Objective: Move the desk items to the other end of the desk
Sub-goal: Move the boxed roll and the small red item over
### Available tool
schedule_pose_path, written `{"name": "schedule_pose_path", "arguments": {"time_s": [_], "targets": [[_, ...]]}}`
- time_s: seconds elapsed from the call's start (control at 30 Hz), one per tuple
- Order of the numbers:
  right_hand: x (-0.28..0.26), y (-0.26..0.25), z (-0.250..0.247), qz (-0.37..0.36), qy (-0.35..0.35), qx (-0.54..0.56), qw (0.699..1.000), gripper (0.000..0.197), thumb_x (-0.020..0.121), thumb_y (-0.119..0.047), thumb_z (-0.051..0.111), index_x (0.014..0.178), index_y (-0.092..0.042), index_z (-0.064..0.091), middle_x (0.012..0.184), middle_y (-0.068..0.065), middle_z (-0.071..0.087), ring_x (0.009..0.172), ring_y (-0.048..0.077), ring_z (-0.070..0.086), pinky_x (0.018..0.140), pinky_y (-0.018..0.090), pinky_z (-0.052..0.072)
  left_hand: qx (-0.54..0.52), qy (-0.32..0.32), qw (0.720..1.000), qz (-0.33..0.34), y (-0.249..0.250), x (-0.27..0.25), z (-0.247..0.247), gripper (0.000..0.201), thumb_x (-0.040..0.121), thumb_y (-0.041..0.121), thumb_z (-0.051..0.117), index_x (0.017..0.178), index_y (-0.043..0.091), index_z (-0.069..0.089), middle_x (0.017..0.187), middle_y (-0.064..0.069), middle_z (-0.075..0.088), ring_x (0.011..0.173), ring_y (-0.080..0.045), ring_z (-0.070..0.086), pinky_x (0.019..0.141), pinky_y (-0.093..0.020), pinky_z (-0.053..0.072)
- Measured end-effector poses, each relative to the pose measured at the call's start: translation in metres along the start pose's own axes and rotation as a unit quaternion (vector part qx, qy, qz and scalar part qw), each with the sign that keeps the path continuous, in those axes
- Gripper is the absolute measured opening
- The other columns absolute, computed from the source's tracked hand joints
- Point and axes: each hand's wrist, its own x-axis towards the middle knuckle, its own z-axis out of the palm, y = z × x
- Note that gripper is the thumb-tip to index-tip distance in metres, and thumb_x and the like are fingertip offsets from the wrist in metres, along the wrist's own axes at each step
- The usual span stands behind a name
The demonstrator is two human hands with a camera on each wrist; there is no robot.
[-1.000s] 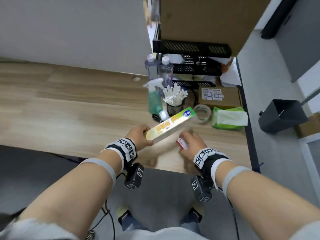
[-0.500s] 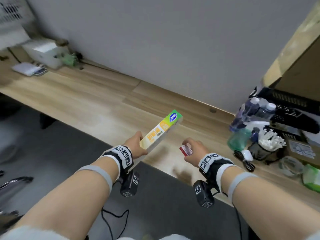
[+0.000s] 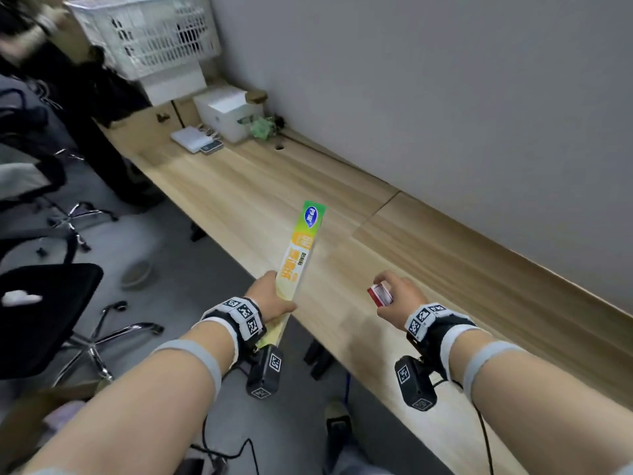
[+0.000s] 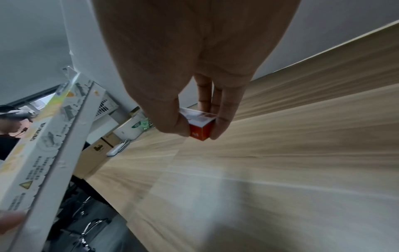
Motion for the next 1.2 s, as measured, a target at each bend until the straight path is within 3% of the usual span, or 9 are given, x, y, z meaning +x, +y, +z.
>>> {"name": "schedule_pose_path", "arguments": {"time_s": [0.2, 0.33, 0.4, 0.47, 0.6, 0.73, 0.9, 1.1, 1.2], "targets": [[0.12, -0.067, 0.003, -0.047, -0.032, 0.012, 0.998, 0.051, 0.073, -0.014, 0.064, 0.119, -0.031, 0.049, 0.104, 0.008, 0.048, 0.082, 0.026, 0.054, 0.068, 0.027, 0.038, -0.073, 0.031, 0.995, -0.066, -0.028, 0.079, -0.075, 0.074, 0.06, 0.039, 0.086, 0.116, 0.015, 0.044, 0.105, -0.001, 0.066, 0.097, -0.021, 0.067, 0.09, -0.041, 0.056], [0.178, -0.111, 0.01, -0.068, -0.062, -0.013, 0.996, 0.051, 0.076, -0.014, 0.064, 0.12, -0.032, 0.046, 0.108, 0.008, 0.048, 0.086, 0.026, 0.055, 0.069, 0.029, 0.039, -0.123, 0.059, 0.987, -0.086, -0.067, 0.133, -0.111, 0.104, 0.04, 0.076, 0.082, 0.114, 0.01, 0.051, 0.1, -0.003, 0.07, 0.089, -0.019, 0.072, 0.073, -0.042, 0.062], [0.201, -0.133, 0.017, -0.08, -0.08, -0.021, 0.993, 0.051, 0.077, -0.014, 0.062, 0.12, -0.034, 0.045, 0.108, 0.007, 0.047, 0.086, 0.025, 0.056, 0.068, 0.03, 0.041, -0.163, 0.066, 0.98, -0.091, -0.077, 0.149, -0.127, 0.103, 0.04, 0.08, 0.08, 0.11, 0.008, 0.056, 0.096, -0.005, 0.073, 0.083, -0.02, 0.075, 0.064, -0.042, 0.063], [0.225, -0.154, 0.025, -0.091, -0.088, -0.029, 0.992, 0.052, 0.077, -0.013, 0.06, 0.122, -0.034, 0.046, 0.109, 0.007, 0.048, 0.09, 0.026, 0.056, 0.073, 0.031, 0.045, -0.215, 0.079, 0.968, -0.106, -0.073, 0.159, -0.147, 0.094, 0.05, 0.072, 0.083, 0.111, 0.004, 0.057, 0.093, -0.009, 0.075, 0.074, -0.018, 0.076, 0.058, -0.042, 0.062], [0.273, -0.198, 0.043, -0.099, -0.091, -0.038, 0.99, 0.052, 0.076, -0.012, 0.059, 0.122, -0.033, 0.047, 0.11, 0.009, 0.049, 0.095, 0.029, 0.057, 0.081, 0.034, 0.047, -0.3, 0.071, 0.941, -0.136, -0.095, 0.21, -0.178, 0.067, 0.081, 0.041, 0.078, 0.117, -0.01, 0.053, 0.087, -0.016, 0.07, 0.047, -0.008, 0.067, 0.041, -0.021, 0.05], [0.322, -0.246, 0.062, -0.083, -0.085, -0.053, 0.991, 0.053, 0.074, -0.014, 0.059, 0.12, -0.037, 0.045, 0.109, 0.006, 0.049, 0.096, 0.026, 0.056, 0.084, 0.036, 0.049, -0.391, 0.053, 0.908, -0.141, -0.128, 0.276, -0.22, 0.06, 0.087, 0.031, 0.073, 0.123, -0.012, 0.05, 0.102, -0.021, 0.07, 0.064, -0.016, 0.074, 0.047, -0.026, 0.055], [0.383, -0.311, 0.083, -0.028, -0.074, -0.083, 0.993, 0.051, 0.076, -0.016, 0.058, 0.12, -0.039, 0.043, 0.105, 0.003, 0.047, 0.088, 0.024, 0.057, 0.077, 0.034, 0.049, -0.492, 0.02, 0.859, -0.142, -0.179, 0.359, -0.282, 0.07, 0.081, 0.042, 0.077, 0.127, -0.001, 0.047, 0.118, -0.025, 0.066, 0.092, -0.034, 0.073, 0.063, -0.042, 0.06], [0.438, -0.39, 0.106, 0.007, -0.071, -0.079, 0.994, 0.052, 0.072, -0.023, 0.058, 0.115, -0.047, 0.04, 0.102, 0.002, 0.05, 0.083, 0.023, 0.059, 0.076, 0.038, 0.054, -0.52, -0.013, 0.841, -0.146, -0.232, 0.43, -0.344, 0.038, 0.094, 0.026, 0.065, 0.121, 0.001, 0.053, 0.117, -0.025, 0.064, 0.104, -0.038, 0.067, 0.069, -0.049, 0.059], [0.465, -0.419, 0.118, -0.002, -0.072, -0.043, 0.996, 0.051, 0.073, -0.019, 0.058, 0.117, -0.041, 0.045, 0.102, 0.007, 0.055, 0.081, 0.023, 0.06, 0.067, 0.032, 0.05, -0.514, -0.021, 0.841, -0.167, -0.252, 0.459, -0.365, 0.021, 0.096, 0.015, 0.061, 0.115, 0.007, 0.057, 0.113, -0.022, 0.061, 0.107, -0.037, 0.063, 0.076, -0.052, 0.057]]}}
